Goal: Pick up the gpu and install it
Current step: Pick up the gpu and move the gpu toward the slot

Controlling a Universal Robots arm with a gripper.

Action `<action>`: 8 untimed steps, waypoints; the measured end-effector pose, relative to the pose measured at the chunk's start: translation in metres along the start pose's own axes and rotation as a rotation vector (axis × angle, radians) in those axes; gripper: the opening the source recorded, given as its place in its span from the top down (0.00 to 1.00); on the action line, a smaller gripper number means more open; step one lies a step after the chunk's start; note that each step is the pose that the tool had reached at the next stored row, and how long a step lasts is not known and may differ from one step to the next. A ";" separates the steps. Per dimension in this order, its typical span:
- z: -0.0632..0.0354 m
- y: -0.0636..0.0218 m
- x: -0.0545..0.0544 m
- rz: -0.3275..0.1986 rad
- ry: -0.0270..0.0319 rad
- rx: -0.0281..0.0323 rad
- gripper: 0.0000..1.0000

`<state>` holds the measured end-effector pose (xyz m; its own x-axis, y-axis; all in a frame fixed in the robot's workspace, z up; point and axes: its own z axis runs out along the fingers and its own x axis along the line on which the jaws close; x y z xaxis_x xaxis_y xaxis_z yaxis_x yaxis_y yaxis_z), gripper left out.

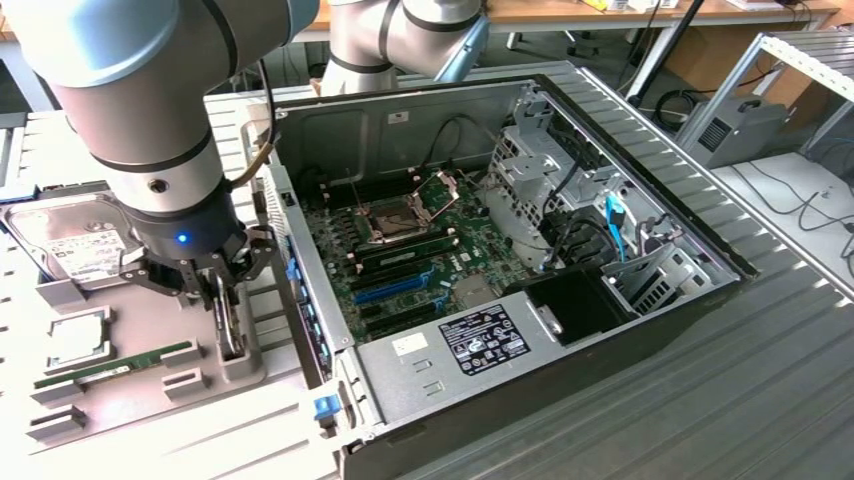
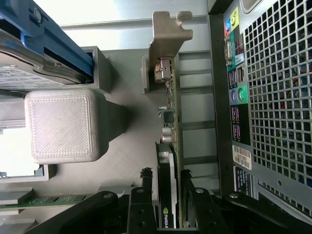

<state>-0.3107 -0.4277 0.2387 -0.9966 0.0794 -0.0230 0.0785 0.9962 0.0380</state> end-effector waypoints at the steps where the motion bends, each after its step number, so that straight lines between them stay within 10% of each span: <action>1: 0.0000 0.0000 0.000 0.000 0.0001 0.0001 0.72; 8: 0.0000 0.0000 0.000 0.000 0.0000 0.0000 0.73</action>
<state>-0.3107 -0.4277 0.2387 -0.9966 0.0794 -0.0230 0.0785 0.9962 0.0379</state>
